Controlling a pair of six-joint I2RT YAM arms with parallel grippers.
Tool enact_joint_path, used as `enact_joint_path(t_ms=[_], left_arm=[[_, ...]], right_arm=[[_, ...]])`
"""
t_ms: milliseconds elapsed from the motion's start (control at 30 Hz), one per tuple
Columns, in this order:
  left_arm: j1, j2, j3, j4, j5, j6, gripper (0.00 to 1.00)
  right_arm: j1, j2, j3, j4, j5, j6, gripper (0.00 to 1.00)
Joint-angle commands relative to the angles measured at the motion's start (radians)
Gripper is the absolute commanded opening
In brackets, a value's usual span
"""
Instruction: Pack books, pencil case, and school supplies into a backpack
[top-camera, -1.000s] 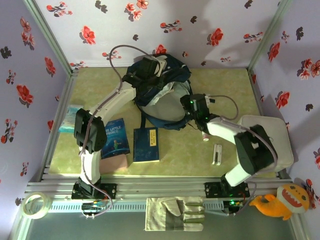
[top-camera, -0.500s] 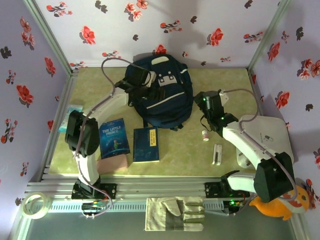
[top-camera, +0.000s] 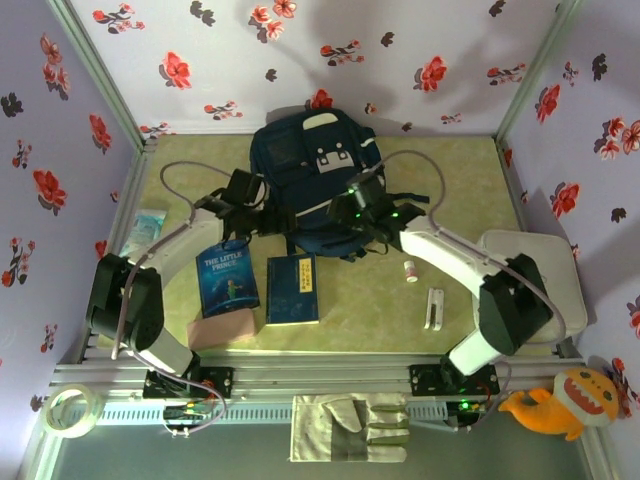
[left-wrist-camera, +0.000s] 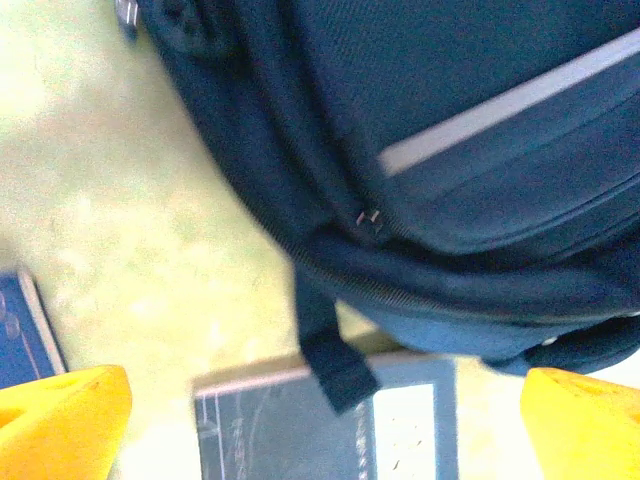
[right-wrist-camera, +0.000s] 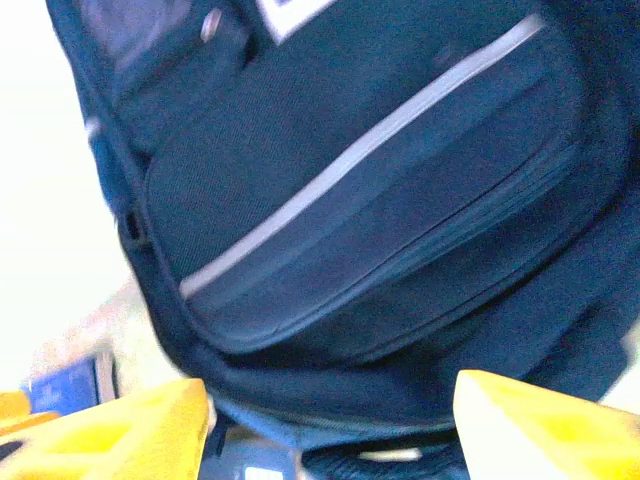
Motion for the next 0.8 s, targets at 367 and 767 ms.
enact_joint_path(t_ms=[367, 767], left_arm=[[-0.015, 0.003, -0.113, -0.057, 0.114, -0.104, 0.78], [-0.031, 0.070, -0.147, -0.047, 0.095, -0.133, 0.61]], right_arm=[[0.155, 0.201, 0.102, -0.159, -0.121, -0.152, 0.48], [0.169, 0.277, 0.105, -0.175, -0.161, -0.146, 0.42]])
